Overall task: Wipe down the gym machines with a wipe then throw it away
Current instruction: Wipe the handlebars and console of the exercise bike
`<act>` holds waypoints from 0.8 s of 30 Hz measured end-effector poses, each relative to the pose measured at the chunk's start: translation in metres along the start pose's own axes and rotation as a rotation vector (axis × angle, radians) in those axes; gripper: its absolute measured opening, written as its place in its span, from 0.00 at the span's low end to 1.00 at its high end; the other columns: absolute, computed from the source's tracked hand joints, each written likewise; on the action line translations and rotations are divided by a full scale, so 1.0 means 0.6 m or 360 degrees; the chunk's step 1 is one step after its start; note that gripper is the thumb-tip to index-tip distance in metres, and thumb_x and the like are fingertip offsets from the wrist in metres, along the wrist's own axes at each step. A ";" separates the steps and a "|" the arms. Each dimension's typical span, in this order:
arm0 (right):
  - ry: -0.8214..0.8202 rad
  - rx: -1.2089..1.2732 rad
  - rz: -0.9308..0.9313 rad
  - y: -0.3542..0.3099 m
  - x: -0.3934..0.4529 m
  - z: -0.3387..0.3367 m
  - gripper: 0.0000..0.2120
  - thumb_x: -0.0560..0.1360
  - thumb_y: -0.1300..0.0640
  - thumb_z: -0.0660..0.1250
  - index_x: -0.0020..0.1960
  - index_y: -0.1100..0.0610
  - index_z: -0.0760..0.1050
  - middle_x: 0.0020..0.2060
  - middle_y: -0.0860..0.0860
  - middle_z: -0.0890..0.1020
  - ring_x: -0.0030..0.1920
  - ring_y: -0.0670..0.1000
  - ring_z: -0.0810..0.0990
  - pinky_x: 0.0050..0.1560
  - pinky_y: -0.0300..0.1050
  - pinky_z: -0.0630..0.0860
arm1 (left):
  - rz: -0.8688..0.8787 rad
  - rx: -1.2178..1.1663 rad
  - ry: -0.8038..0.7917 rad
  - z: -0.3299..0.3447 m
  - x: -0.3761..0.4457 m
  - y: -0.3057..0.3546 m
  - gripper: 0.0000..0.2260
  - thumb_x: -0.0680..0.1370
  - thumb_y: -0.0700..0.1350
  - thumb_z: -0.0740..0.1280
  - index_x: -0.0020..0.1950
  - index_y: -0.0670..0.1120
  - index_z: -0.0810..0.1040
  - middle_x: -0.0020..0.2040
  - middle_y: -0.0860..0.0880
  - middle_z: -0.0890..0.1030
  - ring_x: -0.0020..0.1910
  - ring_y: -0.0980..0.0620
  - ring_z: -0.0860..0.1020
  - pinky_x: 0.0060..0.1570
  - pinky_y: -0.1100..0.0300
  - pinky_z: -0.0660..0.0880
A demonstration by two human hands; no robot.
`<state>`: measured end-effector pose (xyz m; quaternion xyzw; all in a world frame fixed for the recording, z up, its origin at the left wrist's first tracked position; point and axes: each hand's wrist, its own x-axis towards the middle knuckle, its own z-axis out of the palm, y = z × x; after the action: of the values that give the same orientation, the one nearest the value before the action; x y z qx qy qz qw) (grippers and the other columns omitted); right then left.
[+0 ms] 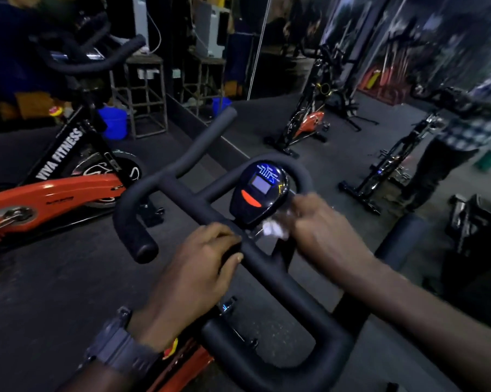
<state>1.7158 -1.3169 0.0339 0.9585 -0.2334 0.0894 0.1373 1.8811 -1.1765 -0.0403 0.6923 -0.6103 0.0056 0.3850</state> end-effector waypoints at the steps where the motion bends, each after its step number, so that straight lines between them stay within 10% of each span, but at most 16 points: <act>1: 0.0079 -0.0079 0.0063 0.020 0.019 -0.007 0.08 0.78 0.53 0.65 0.52 0.57 0.77 0.46 0.55 0.73 0.49 0.58 0.73 0.37 0.51 0.77 | 0.0136 0.0046 -0.0076 0.003 0.007 0.008 0.11 0.76 0.50 0.65 0.53 0.47 0.82 0.50 0.53 0.80 0.50 0.53 0.76 0.54 0.66 0.69; 13: 0.0173 0.0063 0.0106 0.073 0.024 -0.015 0.13 0.73 0.56 0.68 0.58 0.50 0.77 0.49 0.51 0.74 0.47 0.55 0.73 0.41 0.53 0.78 | 0.0152 0.0008 -0.0240 0.037 0.030 0.060 0.08 0.73 0.46 0.67 0.49 0.48 0.84 0.45 0.53 0.83 0.48 0.52 0.79 0.51 0.64 0.70; 17: 0.0078 0.0244 -0.0086 0.003 -0.057 0.011 0.18 0.76 0.53 0.54 0.60 0.54 0.75 0.48 0.50 0.72 0.46 0.52 0.71 0.29 0.47 0.74 | 0.0064 -0.0053 -0.0209 0.037 0.030 0.061 0.08 0.73 0.47 0.67 0.50 0.51 0.82 0.46 0.57 0.82 0.49 0.56 0.77 0.50 0.62 0.72; 24: 0.0100 0.0433 0.0415 0.034 0.011 -0.002 0.09 0.79 0.52 0.56 0.55 0.53 0.72 0.51 0.52 0.73 0.52 0.57 0.73 0.46 0.50 0.72 | -0.0160 -0.0140 -0.0101 0.053 0.043 0.081 0.12 0.74 0.49 0.64 0.56 0.51 0.81 0.51 0.57 0.81 0.51 0.53 0.80 0.51 0.51 0.78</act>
<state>1.7121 -1.3367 0.0408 0.9266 -0.3369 0.1670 0.0009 1.8315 -1.2131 -0.0245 0.7044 -0.5863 -0.0625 0.3952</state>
